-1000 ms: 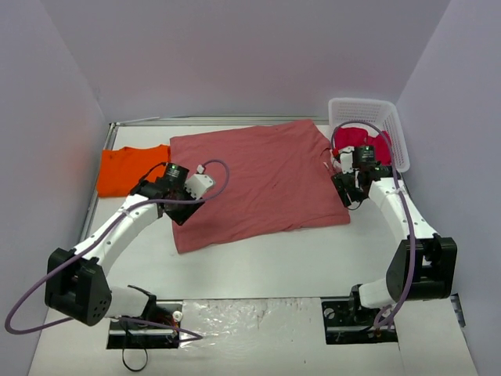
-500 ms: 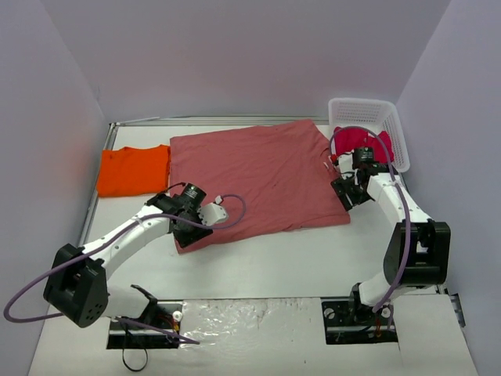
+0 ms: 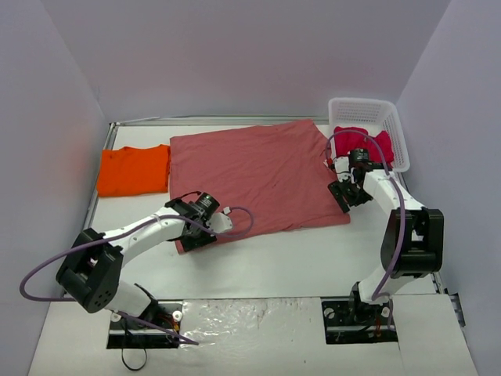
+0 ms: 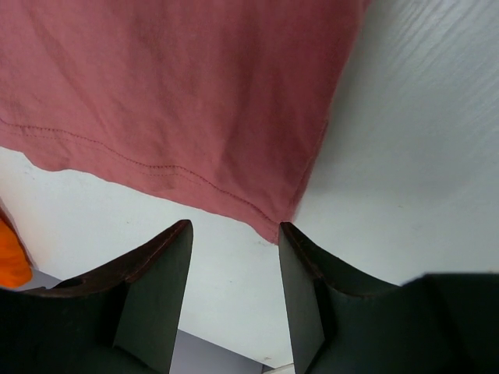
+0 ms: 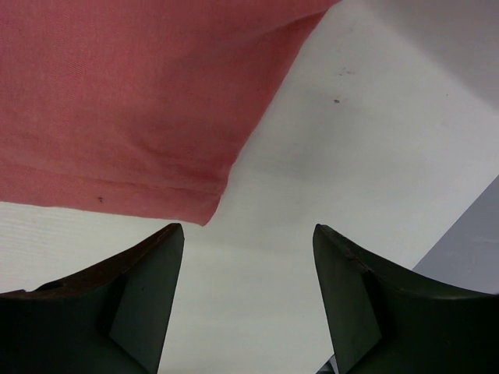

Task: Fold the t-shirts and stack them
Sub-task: Flatten out the tshirt

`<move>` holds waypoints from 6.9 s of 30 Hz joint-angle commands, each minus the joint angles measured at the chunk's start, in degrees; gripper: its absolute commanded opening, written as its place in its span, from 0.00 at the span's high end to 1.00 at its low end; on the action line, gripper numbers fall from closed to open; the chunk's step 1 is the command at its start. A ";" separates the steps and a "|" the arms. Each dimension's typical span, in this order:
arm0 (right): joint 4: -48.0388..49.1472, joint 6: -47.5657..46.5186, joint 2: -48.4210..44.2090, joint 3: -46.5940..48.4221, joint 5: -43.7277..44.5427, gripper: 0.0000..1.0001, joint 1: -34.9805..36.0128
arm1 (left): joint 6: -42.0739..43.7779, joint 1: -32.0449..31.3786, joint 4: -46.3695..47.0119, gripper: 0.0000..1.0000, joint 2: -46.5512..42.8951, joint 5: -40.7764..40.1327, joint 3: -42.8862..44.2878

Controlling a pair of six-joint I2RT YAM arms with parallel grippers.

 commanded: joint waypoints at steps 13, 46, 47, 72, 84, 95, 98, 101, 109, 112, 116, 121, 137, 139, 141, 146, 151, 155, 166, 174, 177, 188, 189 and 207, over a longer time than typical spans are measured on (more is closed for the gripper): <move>-1.83 -0.27 5.07 3.68 -1.29 0.38 0.19 | 0.75 -4.91 -4.14 0.53 0.92 3.70 -0.12; -13.08 -6.08 7.08 3.77 -9.98 0.43 -2.36 | -1.89 -3.15 -0.44 0.98 4.80 -10.72 0.58; -13.08 -6.07 8.31 3.85 -10.60 0.43 -2.54 | -2.06 -3.06 -0.53 0.98 4.71 -10.54 0.67; -22.29 -12.12 3.94 7.19 -14.55 1.00 -4.38 | -2.24 -2.80 -5.01 0.98 -2.31 -10.46 3.04; -30.57 -14.25 2.85 17.54 -18.42 1.00 -4.47 | -0.92 1.68 -4.24 0.98 -8.83 -15.63 8.75; -24.51 -7.04 20.69 30.39 -20.36 1.00 -3.07 | -1.27 9.33 7.81 0.98 3.46 -23.28 9.46; -23.19 -6.34 23.86 31.97 -19.66 1.00 -1.93 | -2.15 9.24 8.96 0.98 6.37 -23.20 10.51; -21.96 -5.64 25.72 33.47 -19.13 0.99 -1.13 | -2.59 9.24 10.54 0.98 10.14 -23.28 11.48; -20.28 -4.49 24.06 36.20 -19.48 0.64 -0.87 | -3.47 8.28 12.74 0.65 13.94 -25.83 13.76; -20.72 -5.71 18.09 33.57 -19.49 0.61 0.88 | -3.91 8.19 11.77 0.49 12.18 -26.89 14.82; -21.69 -8.00 9.49 26.90 -14.32 0.59 4.40 | -5.05 8.36 9.93 0.38 9.02 -26.45 16.31; -21.69 -9.15 0.96 19.34 -12.45 0.53 6.77 | -7.07 9.86 8.25 0.36 6.47 -24.34 17.89; -23.36 -15.48 4.71 12.20 -12.98 0.54 11.08 | -8.31 14.51 9.31 0.35 6.55 -23.81 15.70; -23.36 -15.92 6.47 12.55 -14.02 0.53 12.31 | -8.31 14.96 9.48 0.35 6.55 -23.64 15.61; -23.36 -16.18 8.66 13.08 -14.56 0.53 13.45 | -8.39 15.31 9.66 0.35 6.81 -23.37 15.61; -22.75 -16.44 12.97 14.22 -15.44 0.54 16.09 | -8.83 16.27 10.01 0.35 7.08 -21.97 15.61; -20.20 -16.09 16.23 15.71 -15.26 0.54 17.85 | -8.92 17.07 10.28 0.35 7.96 -21.79 15.70; -19.76 -16.18 19.30 17.39 -15.70 0.54 18.03 | -8.83 17.15 10.36 0.35 8.13 -21.79 15.61; -16.95 -15.39 24.14 19.24 -14.83 0.74 18.64 | -8.74 17.24 10.63 0.35 9.89 -21.44 15.35; -17.29 -13.55 19.14 17.57 -14.12 1.00 19.87 | -8.66 17.24 10.28 0.35 9.28 -21.18 15.70; -19.74 -12.58 14.31 17.30 -13.42 1.00 21.54 | -8.66 17.15 9.84 0.35 8.75 -20.91 15.79; -27.05 -5.90 -2.65 13.80 -13.59 1.00 33.13 | -8.39 16.89 8.87 0.35 5.85 -20.12 16.14; -27.23 -5.29 -3.27 13.18 -13.51 1.00 33.67 | -8.39 16.89 8.87 0.35 5.76 -20.21 16.05; -34.88 -12.40 -2.32 5.88 -21.51 0.41 35.78 | -7.95 14.96 9.48 0.35 9.45 -21.35 15.52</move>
